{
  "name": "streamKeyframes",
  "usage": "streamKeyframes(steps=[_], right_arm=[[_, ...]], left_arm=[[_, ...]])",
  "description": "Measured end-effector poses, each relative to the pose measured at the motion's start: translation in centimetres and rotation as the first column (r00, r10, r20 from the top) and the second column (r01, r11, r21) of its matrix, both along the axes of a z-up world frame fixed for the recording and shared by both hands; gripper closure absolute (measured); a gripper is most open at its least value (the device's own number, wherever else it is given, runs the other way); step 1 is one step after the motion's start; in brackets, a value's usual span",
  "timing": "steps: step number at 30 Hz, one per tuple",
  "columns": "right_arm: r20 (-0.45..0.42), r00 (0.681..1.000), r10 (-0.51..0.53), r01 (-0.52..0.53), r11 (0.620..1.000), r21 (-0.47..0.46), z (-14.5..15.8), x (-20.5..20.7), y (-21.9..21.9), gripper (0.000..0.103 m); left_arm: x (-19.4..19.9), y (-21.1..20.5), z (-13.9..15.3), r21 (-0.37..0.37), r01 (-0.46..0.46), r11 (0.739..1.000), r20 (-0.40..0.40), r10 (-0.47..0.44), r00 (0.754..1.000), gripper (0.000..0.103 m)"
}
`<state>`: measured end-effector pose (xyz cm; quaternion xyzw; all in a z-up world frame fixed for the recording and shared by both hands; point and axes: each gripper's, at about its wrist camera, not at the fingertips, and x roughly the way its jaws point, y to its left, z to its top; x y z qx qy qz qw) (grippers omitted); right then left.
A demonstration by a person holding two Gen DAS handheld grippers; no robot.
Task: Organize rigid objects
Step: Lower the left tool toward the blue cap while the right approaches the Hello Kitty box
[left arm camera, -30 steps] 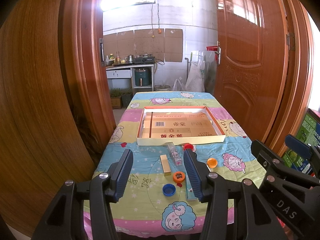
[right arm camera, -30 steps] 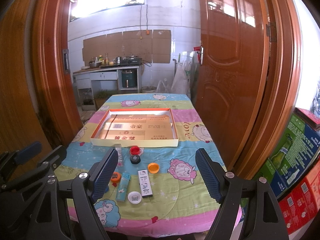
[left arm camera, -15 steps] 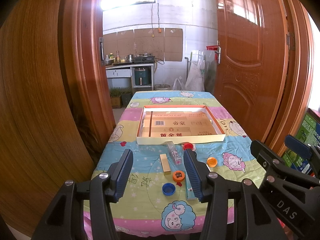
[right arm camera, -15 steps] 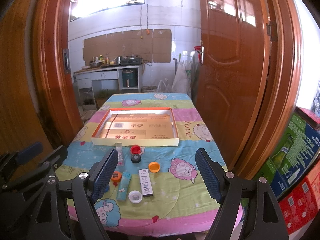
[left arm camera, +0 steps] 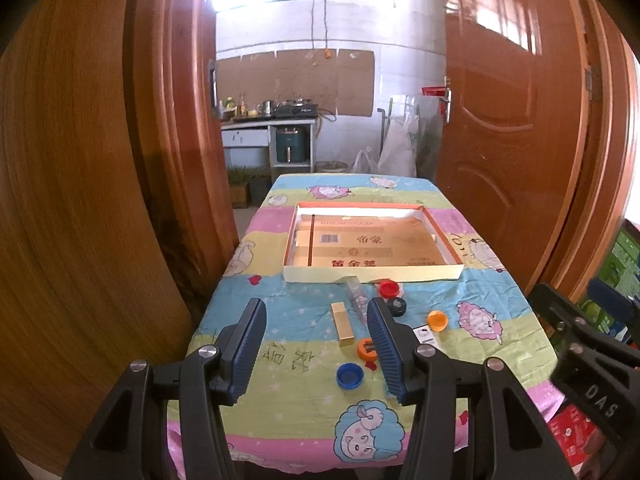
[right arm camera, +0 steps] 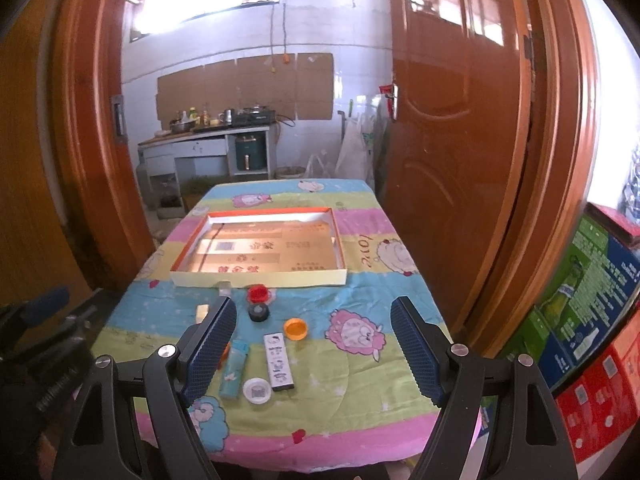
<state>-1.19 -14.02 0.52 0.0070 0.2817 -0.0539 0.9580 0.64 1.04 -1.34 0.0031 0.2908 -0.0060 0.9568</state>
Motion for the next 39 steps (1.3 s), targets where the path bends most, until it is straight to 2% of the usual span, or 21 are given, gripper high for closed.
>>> streamKeyframes(steps=[8, 14, 20, 28, 33, 39], right_arm=[[-0.067, 0.998, -0.016, 0.017, 1.000, 0.016, -2.8, 1.2, -1.6, 0.022], [-0.111, 0.994, -0.008, 0.010, 1.000, 0.016, -4.9, 2.8, -2.0, 0.022], [-0.184, 0.982, 0.028, -0.023, 0.999, 0.028, -7.7, 4.9, -1.9, 0.022], [-0.262, 0.964, 0.055, -0.043, 0.998, 0.054, -10.5, 7.1, -1.7, 0.022], [-0.290, 0.955, 0.057, -0.039, 0.997, 0.067, -11.7, 8.0, -2.0, 0.022], [-0.314, 0.947, 0.070, -0.048, 0.996, 0.077, -12.6, 8.8, -2.1, 0.022]], left_arm=[[1.5, 0.9, -2.3, -0.025, 0.011, 1.000, -0.052, -0.012, 0.999, 0.050], [2.8, 1.0, -5.2, -0.047, 0.055, 0.997, -0.102, -0.059, 0.993, 0.050], [3.6, 0.3, -8.3, -0.061, 0.124, 0.990, -0.161, -0.133, 0.978, 0.050], [5.3, -0.2, -10.8, -0.074, 0.186, 0.980, -0.232, -0.198, 0.952, 0.050], [5.9, -0.9, -12.2, -0.048, 0.221, 0.974, -0.272, -0.225, 0.936, 0.050], [7.1, -1.1, -13.8, -0.021, 0.218, 0.976, -0.304, -0.214, 0.928, 0.050]])
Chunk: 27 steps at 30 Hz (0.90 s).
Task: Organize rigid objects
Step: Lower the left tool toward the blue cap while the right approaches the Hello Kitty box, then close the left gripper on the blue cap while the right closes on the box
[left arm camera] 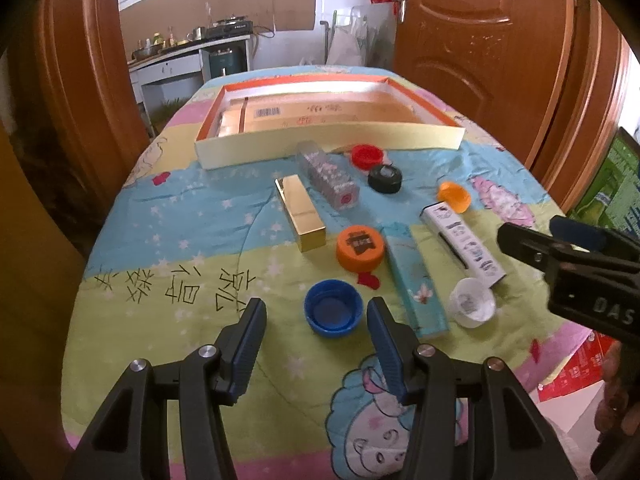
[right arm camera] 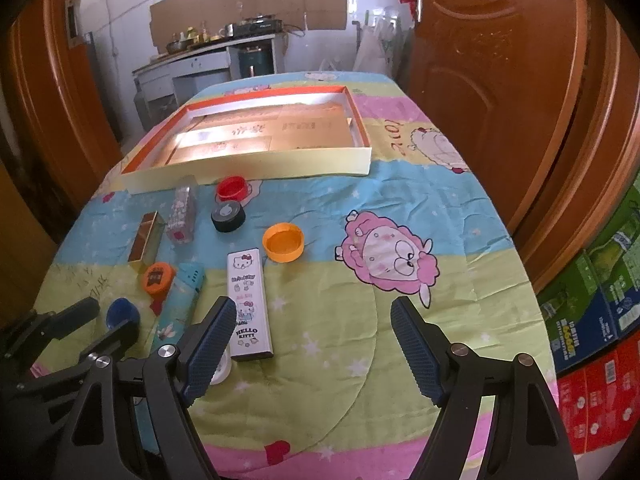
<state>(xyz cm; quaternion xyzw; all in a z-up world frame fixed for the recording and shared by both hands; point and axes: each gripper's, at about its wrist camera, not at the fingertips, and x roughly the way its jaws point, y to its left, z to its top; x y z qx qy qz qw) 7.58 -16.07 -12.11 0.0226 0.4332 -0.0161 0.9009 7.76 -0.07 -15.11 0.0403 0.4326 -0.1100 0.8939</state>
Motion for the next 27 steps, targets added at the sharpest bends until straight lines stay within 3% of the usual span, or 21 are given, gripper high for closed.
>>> streamKeyframes(steps=[5, 7, 8, 14, 23, 24, 27], right_arm=[[-0.007, 1.000, 0.028, -0.028, 1.000, 0.004, -0.3, 0.6, 0.3, 0.022], [-0.023, 0.999, 0.048, -0.048, 0.999, 0.007, -0.6, 1.0, 0.6, 0.022], [-0.027, 0.998, 0.056, -0.055, 0.998, 0.008, -0.7, 1.2, 0.8, 0.022], [-0.064, 0.992, 0.113, -0.113, 0.994, 0.003, -1.6, 2.5, 2.2, 0.042], [-0.113, 0.983, 0.146, -0.151, 0.988, -0.037, -2.6, 3.9, 3.4, 0.045], [-0.111, 0.982, 0.150, -0.155, 0.987, -0.037, -2.6, 4.0, 3.4, 0.048], [-0.111, 0.980, 0.168, -0.171, 0.985, -0.015, -2.5, 4.3, 3.6, 0.075]], left_arm=[[0.6, 0.1, -0.4, 0.011, -0.008, 1.000, 0.010, 0.007, 1.000, 0.059], [0.7, 0.2, -0.4, 0.024, -0.016, 1.000, 0.021, 0.015, 1.000, 0.071], [0.8, 0.2, -0.4, 0.031, -0.020, 0.999, 0.023, 0.019, 1.000, 0.073], [1.2, 0.7, -0.3, 0.007, -0.019, 1.000, 0.022, 0.019, 1.000, 0.073], [1.6, 0.9, -0.3, -0.007, -0.020, 1.000, 0.023, 0.020, 1.000, 0.073], [1.6, 1.0, -0.3, -0.008, -0.021, 1.000, 0.024, 0.021, 1.000, 0.073], [1.8, 1.3, -0.2, -0.014, -0.028, 1.000, 0.023, 0.028, 0.999, 0.073]])
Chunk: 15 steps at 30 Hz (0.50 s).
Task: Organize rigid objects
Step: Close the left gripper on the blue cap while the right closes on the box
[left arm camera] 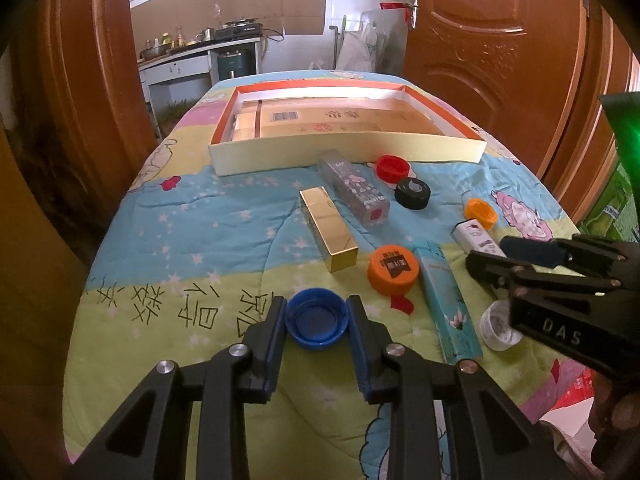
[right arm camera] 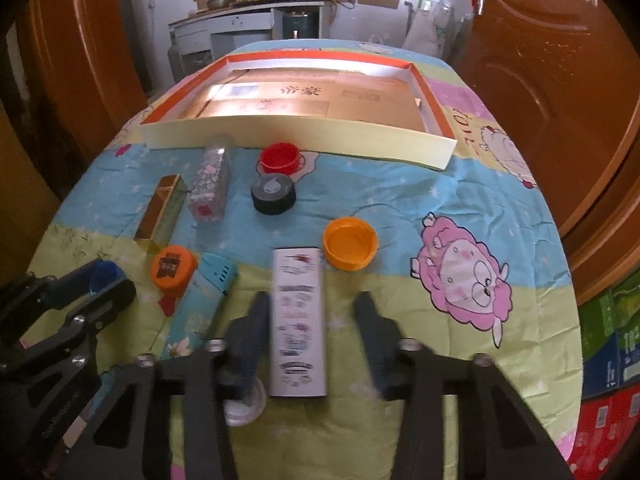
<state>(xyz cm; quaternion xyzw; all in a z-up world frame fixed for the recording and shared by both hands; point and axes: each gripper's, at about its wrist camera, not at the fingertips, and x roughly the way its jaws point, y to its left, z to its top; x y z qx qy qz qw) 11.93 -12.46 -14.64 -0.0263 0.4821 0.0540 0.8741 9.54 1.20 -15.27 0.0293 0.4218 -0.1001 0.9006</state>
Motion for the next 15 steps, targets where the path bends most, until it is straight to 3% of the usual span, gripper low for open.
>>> streamKeyframes(steps=[15], right_arm=[[0.043, 0.999, -0.004, 0.001, 0.997, 0.081, 2.9, -0.8, -0.9, 0.076]], left_arm=[[0.6, 0.9, 2.7, -0.024, 0.012, 1.000, 0.048, -0.011, 0.999, 0.073]])
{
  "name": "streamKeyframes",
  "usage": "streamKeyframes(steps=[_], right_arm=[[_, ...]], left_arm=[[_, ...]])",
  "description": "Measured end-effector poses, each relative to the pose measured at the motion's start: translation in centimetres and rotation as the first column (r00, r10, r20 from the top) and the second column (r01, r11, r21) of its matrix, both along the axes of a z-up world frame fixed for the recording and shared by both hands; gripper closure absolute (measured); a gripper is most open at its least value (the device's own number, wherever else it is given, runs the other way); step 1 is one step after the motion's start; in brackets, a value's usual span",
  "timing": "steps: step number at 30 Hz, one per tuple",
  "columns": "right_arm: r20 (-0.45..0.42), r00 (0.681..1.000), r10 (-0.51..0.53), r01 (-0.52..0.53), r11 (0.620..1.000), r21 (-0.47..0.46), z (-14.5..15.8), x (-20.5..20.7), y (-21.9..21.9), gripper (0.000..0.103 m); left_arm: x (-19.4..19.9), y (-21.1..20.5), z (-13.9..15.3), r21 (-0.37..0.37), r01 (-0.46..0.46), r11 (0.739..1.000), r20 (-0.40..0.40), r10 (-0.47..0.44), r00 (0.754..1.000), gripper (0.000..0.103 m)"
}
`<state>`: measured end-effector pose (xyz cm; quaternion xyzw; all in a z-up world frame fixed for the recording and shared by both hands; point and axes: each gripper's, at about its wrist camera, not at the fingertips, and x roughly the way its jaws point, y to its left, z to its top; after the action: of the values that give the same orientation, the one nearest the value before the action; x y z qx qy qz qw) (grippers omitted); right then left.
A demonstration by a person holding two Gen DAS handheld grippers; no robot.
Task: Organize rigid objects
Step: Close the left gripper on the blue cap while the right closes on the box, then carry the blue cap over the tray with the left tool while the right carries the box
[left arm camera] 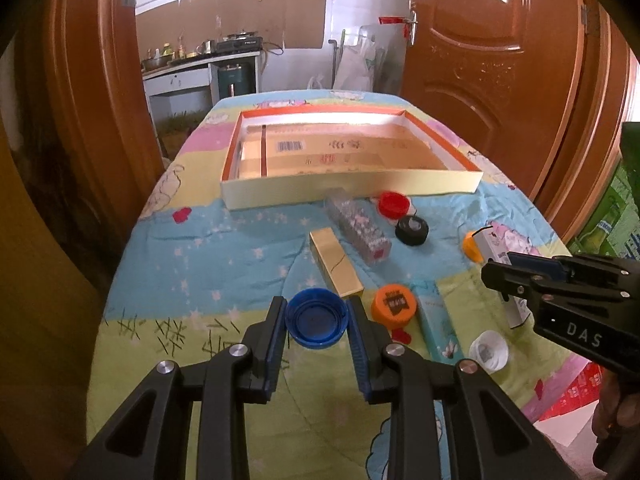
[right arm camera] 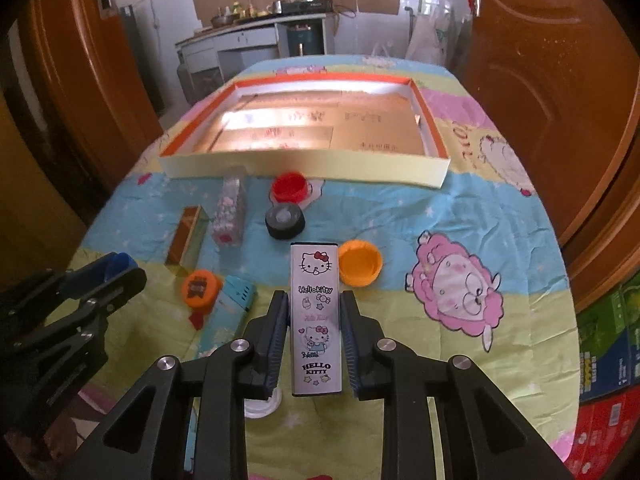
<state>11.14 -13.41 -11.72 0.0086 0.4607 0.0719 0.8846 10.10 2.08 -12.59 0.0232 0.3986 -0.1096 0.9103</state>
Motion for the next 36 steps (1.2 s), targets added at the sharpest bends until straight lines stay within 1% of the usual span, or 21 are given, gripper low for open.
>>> streamKeyframes(steps=[8, 20, 26, 30, 36], right_arm=[[0.061, 0.998, 0.007, -0.009, 1.000, 0.023, 2.2, -0.2, -0.3, 0.077], [0.130, 0.991, 0.007, -0.012, 0.999, 0.039, 4.9, 1.4, -0.8, 0.077], [0.170, 0.985, 0.005, -0.012, 0.999, 0.039, 6.3, 3.0, -1.4, 0.077], [0.189, 0.982, 0.005, -0.012, 0.999, 0.037, 7.0, 4.2, -1.9, 0.076], [0.197, 0.980, 0.005, -0.013, 0.999, 0.038, 7.3, 6.2, -2.7, 0.076]], left_arm=[[0.8, 0.3, 1.8, -0.022, 0.004, 1.000, 0.031, -0.003, 1.000, 0.073], [2.7, -0.2, 4.6, -0.004, 0.010, 1.000, 0.096, -0.009, 0.995, 0.073], [4.6, -0.3, 6.0, -0.015, 0.008, 1.000, 0.116, -0.007, 0.993, 0.073], [6.1, -0.6, 6.9, 0.001, -0.004, 1.000, 0.134, 0.004, 0.991, 0.073], [8.8, -1.0, 7.4, -0.007, -0.017, 1.000, 0.123, 0.017, 0.992, 0.073]])
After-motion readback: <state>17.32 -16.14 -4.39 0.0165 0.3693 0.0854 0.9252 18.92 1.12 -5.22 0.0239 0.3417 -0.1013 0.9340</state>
